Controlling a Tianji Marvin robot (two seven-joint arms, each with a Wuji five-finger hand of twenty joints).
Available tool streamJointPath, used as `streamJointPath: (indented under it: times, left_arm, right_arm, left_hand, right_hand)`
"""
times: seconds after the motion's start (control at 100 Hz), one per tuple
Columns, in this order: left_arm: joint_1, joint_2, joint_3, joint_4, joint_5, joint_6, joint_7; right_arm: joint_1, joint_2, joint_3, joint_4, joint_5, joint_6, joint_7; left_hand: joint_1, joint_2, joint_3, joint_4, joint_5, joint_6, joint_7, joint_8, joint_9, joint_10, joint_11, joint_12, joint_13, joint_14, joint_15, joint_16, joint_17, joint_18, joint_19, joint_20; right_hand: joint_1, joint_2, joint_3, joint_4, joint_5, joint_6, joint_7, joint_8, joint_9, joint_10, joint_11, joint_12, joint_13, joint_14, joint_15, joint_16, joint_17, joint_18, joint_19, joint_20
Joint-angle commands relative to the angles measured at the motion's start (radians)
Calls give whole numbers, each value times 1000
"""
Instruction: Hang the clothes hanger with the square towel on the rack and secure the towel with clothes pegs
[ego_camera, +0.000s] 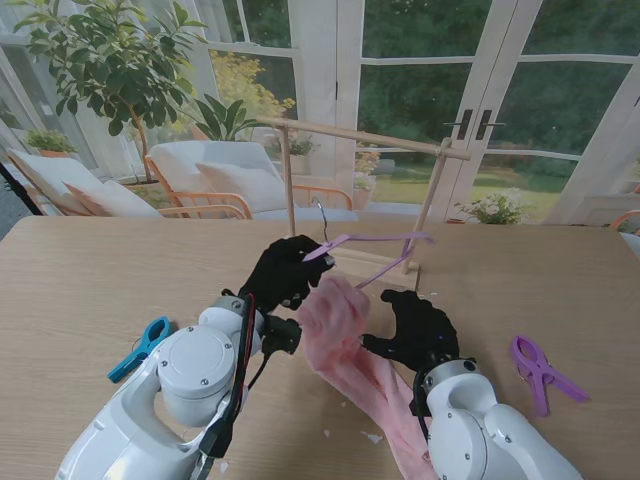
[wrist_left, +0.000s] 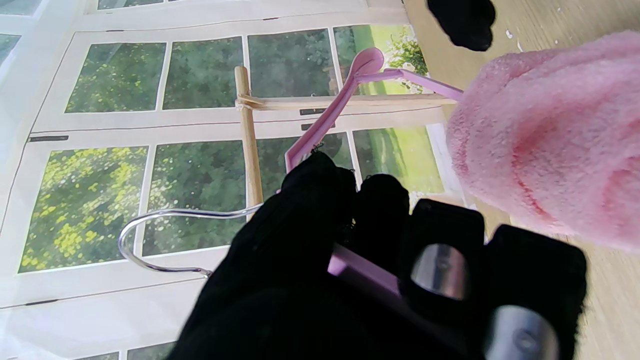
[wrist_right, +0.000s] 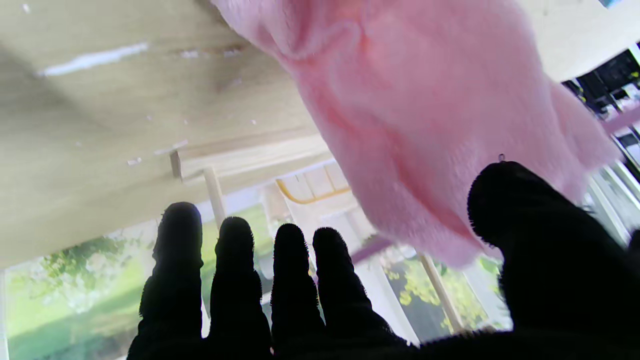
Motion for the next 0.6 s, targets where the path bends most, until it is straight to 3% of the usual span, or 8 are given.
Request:
streamJointPath:
  times: [0.0,0.13,0.18,0.26,0.38,0.47,0.52,0.59]
  left_arm:
    - [0,-5,-4,-22,-3,2,-16]
    - [-2,-4,-7,-24,-6,2,-20]
    - [-3,-4,-7,-23,-10,3,-19]
    - [-3,-6,-9,-21,-17,4,-16]
    - [-2,-7,-11,-21,-26,4,-14]
    - [0,-7,-13,-23,-29,5,-14]
    - [1,-7,-15,-23,-32,6,-13]
    - [1,-7,-18,-22,-35,5,-12]
  right_arm:
    - [19,-10,-19,34,5,18,11]
    - [72,-17,-72,99,22,56,-17]
    - [92,-19,-92,122,32,60,-23]
    - [120,-19,-125,151,43,64,-20]
    - [164,-34,-173,212,84,55,-74]
    - [188,-50,-197,250,119,36,-131]
    - [196,-61,-206,268,136,28,-172]
    - [199,-81,-212,284,171,20,-239]
  left_hand:
    - [74,39,-20,36,10,-27,61,19,-7,22,25,11,71,56,64,-9,29,-133,295,68]
    - [74,38,-21,36,10,-28,61,20,-6,21,24,11,71,55,64,-9,29,-134,295,68]
    - [75,39,-20,36,10,-28,61,20,-6,21,24,11,71,55,64,-9,29,-134,295,68]
    - [75,38,-21,36,10,-26,60,19,-6,22,24,11,72,55,64,-9,29,-134,295,68]
    - [76,39,-21,37,11,-26,59,19,-7,23,24,12,72,55,64,-9,29,-134,295,68]
    - [75,38,-22,37,10,-26,59,19,-7,21,24,12,72,55,64,-9,29,-134,295,68]
    - [76,38,-22,37,11,-27,59,20,-6,21,24,12,72,55,63,-9,29,-134,295,68]
    - [77,38,-22,37,10,-25,59,20,-7,24,23,12,72,56,63,-9,29,-134,295,68]
  right_hand:
    - [-41,-4,-47,-15,-71,55,-35,-12,-36,29,-116,-46,-72,-4,-33,-29,-34,-16,-69,-15]
    - [-78,-40,-92,-28,-118,87,-133,-13,-39,44,-300,-115,-111,-2,-127,-87,-67,-19,-165,-19]
    - [-108,-80,-65,-39,-94,90,-236,87,-37,45,-326,-113,-109,-2,-158,-97,-63,-21,-210,15]
    - [-147,-123,-3,-51,-91,88,-255,105,-34,42,-329,-115,-106,-5,-166,-99,-58,-21,-223,17]
    - [-120,-138,9,-47,-96,50,-182,181,-31,13,-211,-63,-102,-19,-58,-47,-20,-24,-204,41]
    - [-43,-139,-17,-32,-24,-74,-46,203,-33,-44,-1,15,-46,-31,11,-22,7,-23,-154,49]
    - [13,-136,-33,-22,130,-199,59,203,0,-71,141,68,13,-30,48,-5,27,-20,-117,50]
    - [211,-62,-156,14,333,-390,207,168,128,-90,163,80,94,-22,90,11,56,-17,-53,36]
